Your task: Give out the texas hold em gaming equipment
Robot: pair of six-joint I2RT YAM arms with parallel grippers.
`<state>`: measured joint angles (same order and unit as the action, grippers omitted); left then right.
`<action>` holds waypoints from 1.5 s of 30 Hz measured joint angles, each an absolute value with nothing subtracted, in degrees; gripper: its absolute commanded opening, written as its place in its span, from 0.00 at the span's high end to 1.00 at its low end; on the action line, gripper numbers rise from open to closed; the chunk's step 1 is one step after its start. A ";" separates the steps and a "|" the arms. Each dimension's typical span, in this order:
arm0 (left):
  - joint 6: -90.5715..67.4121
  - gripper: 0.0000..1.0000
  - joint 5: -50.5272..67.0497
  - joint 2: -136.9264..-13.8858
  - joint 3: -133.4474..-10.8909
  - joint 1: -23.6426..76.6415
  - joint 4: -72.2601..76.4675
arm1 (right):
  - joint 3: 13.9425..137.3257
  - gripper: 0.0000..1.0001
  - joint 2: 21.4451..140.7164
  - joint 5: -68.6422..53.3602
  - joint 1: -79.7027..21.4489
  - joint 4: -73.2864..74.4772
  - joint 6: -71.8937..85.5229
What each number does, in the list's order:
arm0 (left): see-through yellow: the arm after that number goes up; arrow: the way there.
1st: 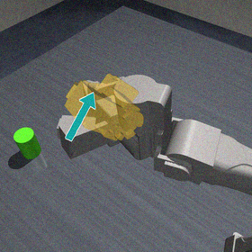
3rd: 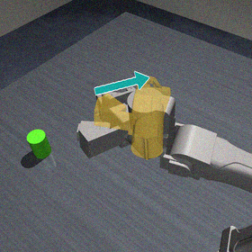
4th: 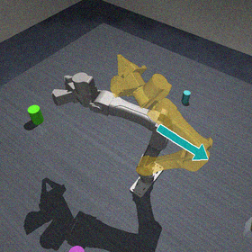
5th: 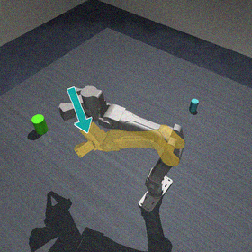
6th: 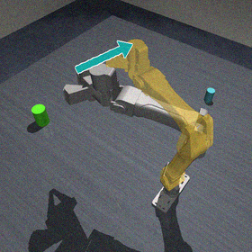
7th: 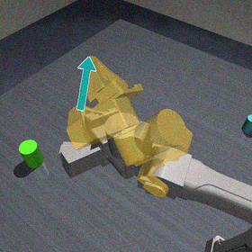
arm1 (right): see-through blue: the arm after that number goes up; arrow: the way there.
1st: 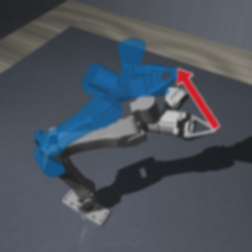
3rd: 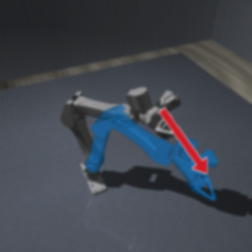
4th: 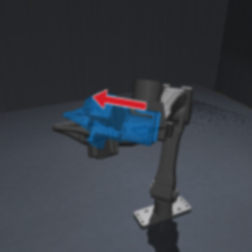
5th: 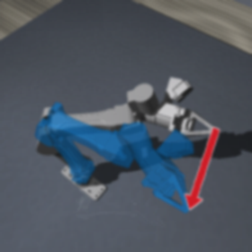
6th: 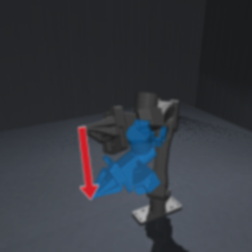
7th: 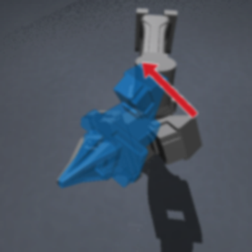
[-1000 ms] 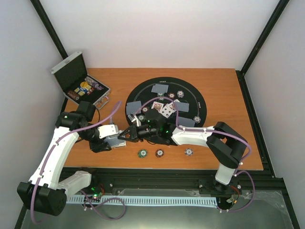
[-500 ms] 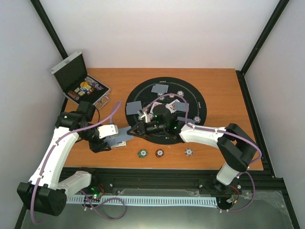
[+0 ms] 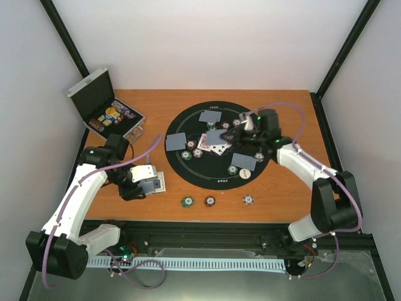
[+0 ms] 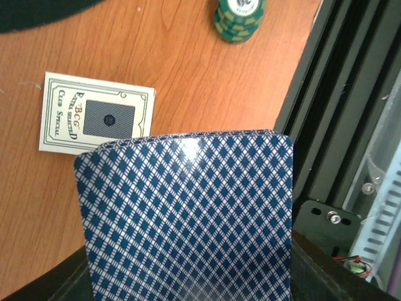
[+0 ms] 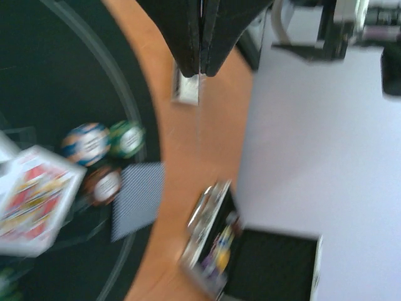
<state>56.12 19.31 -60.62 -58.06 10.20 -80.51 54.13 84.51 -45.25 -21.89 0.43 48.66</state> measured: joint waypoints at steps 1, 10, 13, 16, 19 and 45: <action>56.12 0.99 18.83 -61.06 -57.56 10.20 -80.01 | 55.37 0.97 85.21 -45.43 -18.55 2.59 46.98; 56.42 0.99 14.85 -65.84 -54.17 5.41 -73.69 | 66.61 0.97 99.66 -43.90 -2.11 15.09 35.42; 57.56 0.99 14.22 -68.64 -54.15 0.82 -71.79 | 69.78 0.97 105.71 -42.89 -1.30 17.67 33.32; 59.20 0.99 13.21 -70.15 -53.60 -2.72 -69.52 | 72.79 0.97 111.13 -41.30 -1.28 20.14 31.35; 60.49 0.99 12.36 -70.85 -51.81 -4.82 -66.89 | 74.28 0.96 113.99 -39.72 -1.21 22.09 29.78; 62.48 0.27 8.40 -86.78 -46.13 -8.88 -50.24 | 74.22 0.31 105.03 -28.64 -0.38 31.68 23.81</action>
<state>62.48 8.40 -86.78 -46.13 -8.88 -50.24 74.22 105.03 -28.64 -0.38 31.68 23.81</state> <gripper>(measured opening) 0.612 0.627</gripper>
